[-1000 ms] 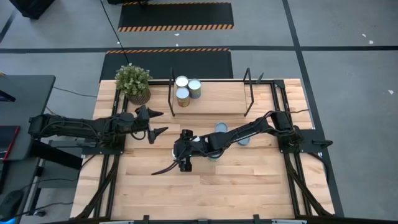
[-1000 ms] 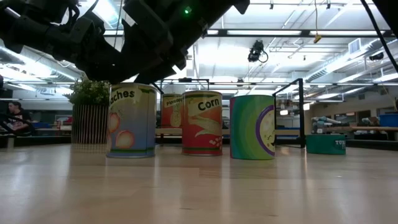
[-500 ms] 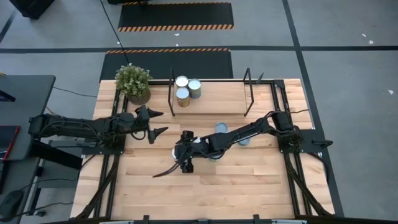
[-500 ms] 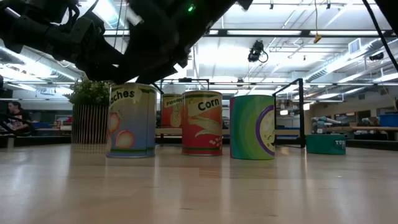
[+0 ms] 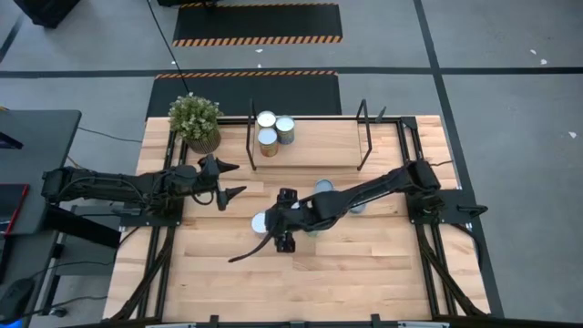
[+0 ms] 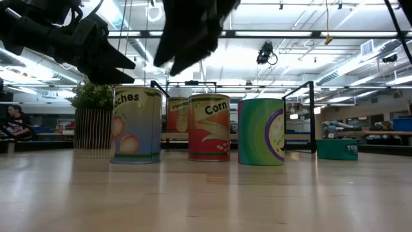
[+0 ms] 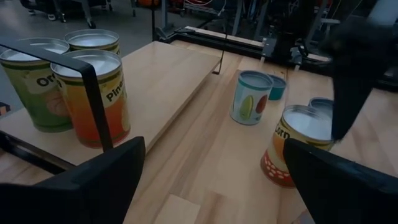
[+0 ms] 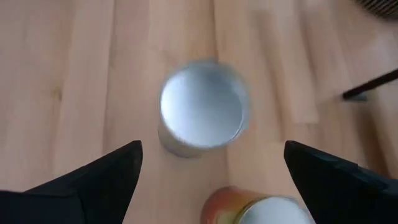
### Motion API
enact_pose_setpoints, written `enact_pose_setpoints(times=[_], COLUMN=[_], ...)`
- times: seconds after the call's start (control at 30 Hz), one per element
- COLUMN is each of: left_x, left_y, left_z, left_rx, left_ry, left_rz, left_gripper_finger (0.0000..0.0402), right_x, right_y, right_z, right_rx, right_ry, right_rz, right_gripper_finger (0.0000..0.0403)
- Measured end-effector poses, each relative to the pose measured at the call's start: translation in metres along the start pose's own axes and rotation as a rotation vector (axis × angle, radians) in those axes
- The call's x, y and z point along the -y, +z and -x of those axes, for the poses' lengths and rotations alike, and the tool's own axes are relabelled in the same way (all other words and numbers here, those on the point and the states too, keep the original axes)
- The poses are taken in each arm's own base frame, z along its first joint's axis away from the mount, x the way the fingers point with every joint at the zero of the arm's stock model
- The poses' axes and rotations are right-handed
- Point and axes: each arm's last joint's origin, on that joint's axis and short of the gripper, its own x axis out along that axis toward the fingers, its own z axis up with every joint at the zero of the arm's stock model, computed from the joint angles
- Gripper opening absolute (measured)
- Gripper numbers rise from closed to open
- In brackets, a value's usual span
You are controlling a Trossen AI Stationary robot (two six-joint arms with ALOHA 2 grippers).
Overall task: Pick and place cans onto a shelf
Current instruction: Put the canned peaches on the shelf
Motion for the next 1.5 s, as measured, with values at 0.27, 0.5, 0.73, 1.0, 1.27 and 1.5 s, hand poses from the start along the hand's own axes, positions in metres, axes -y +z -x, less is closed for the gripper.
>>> enact_pose_setpoints(times=[0.27, 0.5, 0.73, 1.0, 1.27, 1.5], left_x=[0.000, 0.000, 0.003, 0.011, 0.030, 0.032], left_y=[0.000, 0.000, -0.011, -0.035, -0.040, -0.054], left_z=[0.000, 0.000, 0.001, 0.009, 0.000, -0.009], left_rx=[-0.001, -0.004, -0.128, -0.367, -0.347, -0.438], left_ry=[0.000, 0.000, -0.100, -0.122, -0.162, -0.110], left_rz=[0.000, 0.003, 0.030, 0.015, 0.010, 0.046], left_gripper_finger=[0.0387, 0.0387, 0.0387, 0.0387, 0.0387, 0.0387], right_x=[-0.001, 0.014, 0.026, 0.029, 0.038, 0.049], right_y=[-0.007, -0.006, -0.008, -0.006, -0.003, -0.003], right_z=[-0.018, -0.024, -0.043, -0.052, -0.054, -0.056], right_rx=[-0.052, -0.068, -0.077, -0.048, -0.029, -0.031], right_ry=[0.012, 0.035, 0.078, 0.095, 0.059, -0.025], right_rz=[0.012, -0.010, 0.029, 0.044, 0.001, 0.049], right_gripper_finger=[0.0400, 0.0400, 0.0400, 0.0400, 0.0400, 0.0400])
